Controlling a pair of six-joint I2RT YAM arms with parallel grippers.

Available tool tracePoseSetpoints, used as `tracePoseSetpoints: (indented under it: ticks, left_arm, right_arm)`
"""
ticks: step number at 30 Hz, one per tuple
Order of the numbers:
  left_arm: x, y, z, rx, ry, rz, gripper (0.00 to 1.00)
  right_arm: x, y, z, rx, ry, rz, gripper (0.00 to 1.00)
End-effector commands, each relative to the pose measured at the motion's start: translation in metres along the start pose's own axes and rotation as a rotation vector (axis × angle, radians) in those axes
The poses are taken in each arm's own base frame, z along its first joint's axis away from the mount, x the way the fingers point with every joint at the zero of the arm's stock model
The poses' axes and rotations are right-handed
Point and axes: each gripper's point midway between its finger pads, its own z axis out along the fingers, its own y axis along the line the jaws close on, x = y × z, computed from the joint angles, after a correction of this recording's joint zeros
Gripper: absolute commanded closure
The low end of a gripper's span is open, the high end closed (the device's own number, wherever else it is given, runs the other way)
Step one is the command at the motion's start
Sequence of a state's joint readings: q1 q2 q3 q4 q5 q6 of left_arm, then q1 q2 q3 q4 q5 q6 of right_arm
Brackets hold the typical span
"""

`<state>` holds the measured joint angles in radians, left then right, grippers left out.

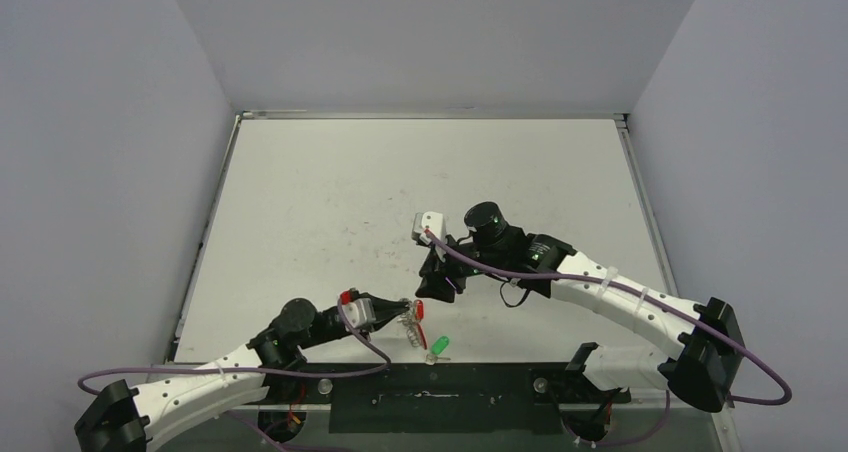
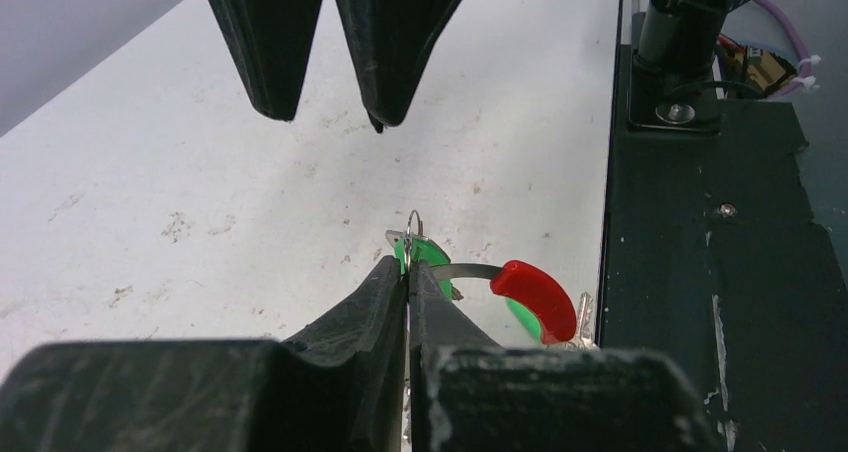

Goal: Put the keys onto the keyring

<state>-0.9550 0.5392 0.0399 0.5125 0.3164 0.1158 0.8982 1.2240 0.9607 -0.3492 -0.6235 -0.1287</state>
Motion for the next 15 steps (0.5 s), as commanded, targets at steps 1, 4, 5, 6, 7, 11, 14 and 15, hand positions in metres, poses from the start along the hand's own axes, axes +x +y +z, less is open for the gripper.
tracePoseSetpoints:
  ticks: [1,4,5,6,7,11,14,15]
  left_arm:
    - [-0.062,0.007,0.0,-0.034,-0.255,0.033,1.0]
    - [-0.062,0.007,0.0,-0.035,-0.251,0.032,1.0]
    - [-0.062,0.007,0.0,-0.035,-0.251,0.032,1.0]
    - [-0.063,0.007,0.0,-0.035,-0.252,0.031,1.0]
    - [-0.063,0.007,0.0,-0.035,-0.253,0.033,1.0]
    - [-0.063,0.007,-0.001,-0.037,-0.25,0.032,1.0]
    - [-0.063,0.007,-0.001,-0.036,-0.25,0.032,1.0]
    - [-0.062,0.007,-0.001,-0.038,-0.248,0.032,1.0]
  right_arm:
    - [-0.025,0.017,0.0,-0.089,-0.111,-0.03,0.56]
    - [-0.026,0.021,-0.002,-0.111,-0.12,-0.04,0.55]
    - [-0.026,0.023,-0.002,-0.119,-0.122,-0.042,0.55]
    - [-0.026,0.024,-0.002,-0.124,-0.12,-0.044,0.54]
    - [-0.025,0.024,-0.002,-0.127,-0.117,-0.043,0.53]
    - [-0.016,0.024,0.0,-0.132,-0.084,-0.044,0.52]
    - [-0.012,0.024,0.001,-0.137,-0.067,-0.042,0.54]
    - [-0.012,0.025,0.001,-0.141,-0.066,-0.042,0.55]
